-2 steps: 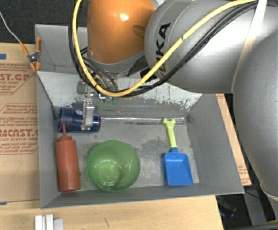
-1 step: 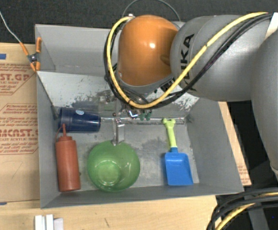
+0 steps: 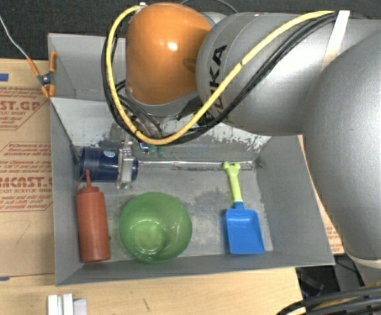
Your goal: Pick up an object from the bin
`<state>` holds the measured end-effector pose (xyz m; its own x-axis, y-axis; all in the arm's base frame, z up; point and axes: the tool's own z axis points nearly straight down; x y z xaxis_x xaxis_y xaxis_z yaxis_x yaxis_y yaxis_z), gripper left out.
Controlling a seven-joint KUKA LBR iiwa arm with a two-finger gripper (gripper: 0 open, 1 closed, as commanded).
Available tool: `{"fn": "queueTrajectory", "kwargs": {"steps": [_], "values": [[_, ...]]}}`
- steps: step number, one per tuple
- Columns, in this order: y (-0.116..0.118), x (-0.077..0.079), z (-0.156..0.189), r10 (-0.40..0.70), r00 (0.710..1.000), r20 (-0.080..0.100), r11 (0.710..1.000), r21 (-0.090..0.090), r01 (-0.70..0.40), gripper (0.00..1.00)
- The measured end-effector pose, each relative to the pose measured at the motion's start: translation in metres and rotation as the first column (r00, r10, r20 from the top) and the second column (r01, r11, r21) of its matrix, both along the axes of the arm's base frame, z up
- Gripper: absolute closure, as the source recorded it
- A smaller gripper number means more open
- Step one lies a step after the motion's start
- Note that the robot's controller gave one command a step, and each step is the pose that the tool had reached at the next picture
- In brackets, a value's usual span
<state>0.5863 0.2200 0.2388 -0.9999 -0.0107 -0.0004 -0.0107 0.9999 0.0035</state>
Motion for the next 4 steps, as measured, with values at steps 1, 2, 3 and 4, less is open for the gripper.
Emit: {"fn": "queueTrajectory", "kwargs": {"steps": [1,2,3,4], "values": [[-0.023,-0.039,-0.053,0.456,0.890,0.001,0.890,0.000,-0.456,0.00],[-0.052,-0.031,-0.057,0.339,0.941,0.001,0.941,0.001,-0.339,0.00],[-0.053,-0.021,-0.109,0.316,0.949,0.003,0.949,0.000,-0.316,0.00],[-0.086,-0.072,-0.149,0.706,0.708,0.009,0.708,-0.001,-0.706,0.00]]}}
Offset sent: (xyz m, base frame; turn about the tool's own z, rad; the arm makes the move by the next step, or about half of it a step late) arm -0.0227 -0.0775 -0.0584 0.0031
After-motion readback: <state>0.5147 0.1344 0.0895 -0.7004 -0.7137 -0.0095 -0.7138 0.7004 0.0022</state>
